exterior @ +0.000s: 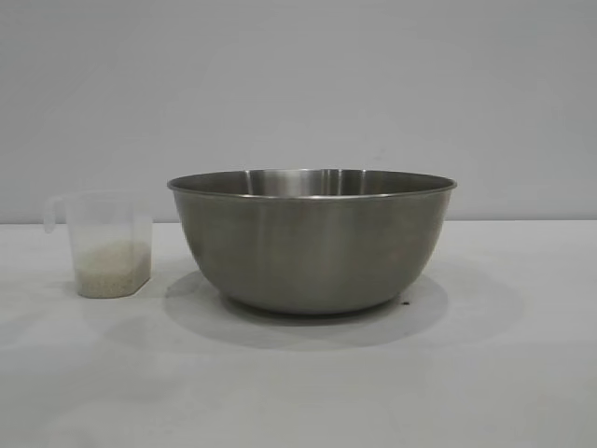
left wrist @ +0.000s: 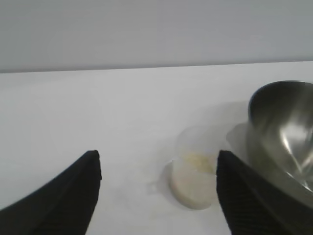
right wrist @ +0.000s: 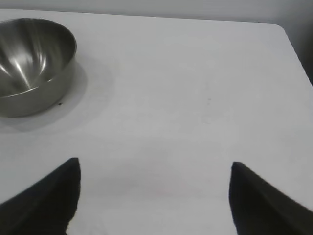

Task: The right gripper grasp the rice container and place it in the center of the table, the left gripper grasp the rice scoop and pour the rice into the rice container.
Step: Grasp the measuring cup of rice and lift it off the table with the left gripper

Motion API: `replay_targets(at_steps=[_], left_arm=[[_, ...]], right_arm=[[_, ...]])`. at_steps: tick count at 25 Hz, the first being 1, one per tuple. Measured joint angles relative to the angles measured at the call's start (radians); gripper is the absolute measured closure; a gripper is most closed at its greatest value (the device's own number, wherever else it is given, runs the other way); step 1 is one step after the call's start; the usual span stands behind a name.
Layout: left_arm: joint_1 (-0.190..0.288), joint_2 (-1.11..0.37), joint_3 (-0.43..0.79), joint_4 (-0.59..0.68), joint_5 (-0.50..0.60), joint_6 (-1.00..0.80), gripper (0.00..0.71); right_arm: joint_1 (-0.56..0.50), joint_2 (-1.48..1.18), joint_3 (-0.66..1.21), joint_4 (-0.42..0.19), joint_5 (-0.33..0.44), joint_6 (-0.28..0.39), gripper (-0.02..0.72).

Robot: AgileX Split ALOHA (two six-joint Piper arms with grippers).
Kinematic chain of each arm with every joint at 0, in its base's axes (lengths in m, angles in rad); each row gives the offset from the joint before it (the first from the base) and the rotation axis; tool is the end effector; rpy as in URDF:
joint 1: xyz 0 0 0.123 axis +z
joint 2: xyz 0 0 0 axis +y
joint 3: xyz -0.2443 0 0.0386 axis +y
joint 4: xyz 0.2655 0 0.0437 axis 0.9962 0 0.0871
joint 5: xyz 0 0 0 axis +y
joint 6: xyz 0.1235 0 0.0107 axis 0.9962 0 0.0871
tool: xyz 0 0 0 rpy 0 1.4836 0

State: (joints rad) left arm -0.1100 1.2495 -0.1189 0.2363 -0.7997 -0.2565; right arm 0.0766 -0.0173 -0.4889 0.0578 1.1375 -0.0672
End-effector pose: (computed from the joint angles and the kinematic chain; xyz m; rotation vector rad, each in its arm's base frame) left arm 0.2266 -0.0460 0.1142 0.1374 1.8297 -0.2950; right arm 0.0713 0.0120 0.2602 -0.1575 2.1085 0.0755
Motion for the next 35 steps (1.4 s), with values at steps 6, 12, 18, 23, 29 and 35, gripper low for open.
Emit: replay_targets(at_steps=[6, 12, 18, 23, 29, 35], left_arm=[[0.000, 0.139, 0.000, 0.017, -0.125, 0.000, 0.266], [0.000, 0.308, 0.000, 0.017, -0.326, 0.093, 0.266], [0.000, 0.396, -0.006, 0.002, -0.334, 0.125, 0.356], [0.000, 0.404, -0.014, -0.038, -0.336, 0.198, 0.367], [0.000, 0.492, -0.022, -0.050, -0.336, 0.232, 0.393], [0.000, 0.593, -0.080, -0.051, -0.336, 0.235, 0.393]], right_arm=[[0.000, 0.000, 0.000, 0.000, 0.000, 0.000, 0.114], [0.000, 0.000, 0.000, 0.000, 0.000, 0.000, 0.114], [0.000, 0.000, 0.000, 0.000, 0.000, 0.000, 0.114], [0.000, 0.000, 0.000, 0.000, 0.000, 0.000, 0.114], [0.000, 0.000, 0.000, 0.000, 0.000, 0.000, 0.114], [0.000, 0.000, 0.000, 0.000, 0.000, 0.000, 0.114]])
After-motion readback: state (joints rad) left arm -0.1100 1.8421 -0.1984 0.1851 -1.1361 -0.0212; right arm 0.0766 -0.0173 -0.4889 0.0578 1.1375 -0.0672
